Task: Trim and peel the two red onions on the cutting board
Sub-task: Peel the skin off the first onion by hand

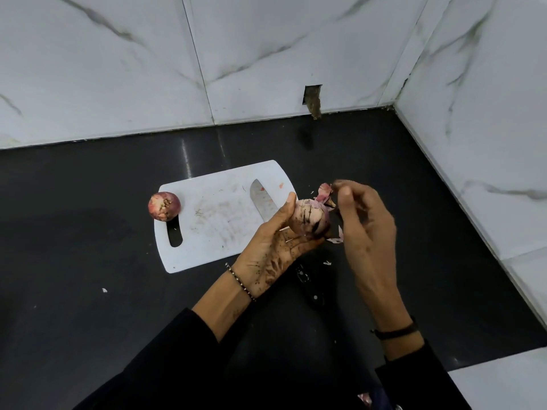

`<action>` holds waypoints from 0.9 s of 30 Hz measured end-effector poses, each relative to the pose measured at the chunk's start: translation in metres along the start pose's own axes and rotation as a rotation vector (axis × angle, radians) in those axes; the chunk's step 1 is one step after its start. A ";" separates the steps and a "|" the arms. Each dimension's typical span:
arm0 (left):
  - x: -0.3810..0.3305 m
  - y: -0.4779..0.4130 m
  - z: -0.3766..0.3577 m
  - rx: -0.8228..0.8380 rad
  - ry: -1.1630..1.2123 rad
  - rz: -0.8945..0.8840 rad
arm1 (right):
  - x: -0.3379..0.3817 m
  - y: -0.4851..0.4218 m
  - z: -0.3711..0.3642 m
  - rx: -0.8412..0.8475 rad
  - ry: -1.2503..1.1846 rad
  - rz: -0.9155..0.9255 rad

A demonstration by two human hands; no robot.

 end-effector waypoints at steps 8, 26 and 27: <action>-0.006 -0.003 -0.004 0.033 0.091 0.009 | 0.011 0.013 0.021 0.068 -0.077 0.114; -0.017 0.001 -0.009 0.097 -0.107 -0.097 | 0.026 0.004 0.027 0.267 0.033 0.302; -0.017 0.001 -0.009 0.100 -0.129 -0.109 | 0.025 0.003 0.027 0.272 0.038 0.303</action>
Point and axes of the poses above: each hand's wrist, its own y-axis away from the middle knuckle, its own z-axis out of the back of the hand, x = y × z, the point moved 1 cm from there along -y, towards the middle knuckle, and after that the axes turned 6 degrees about y, right-handed, at the moved point
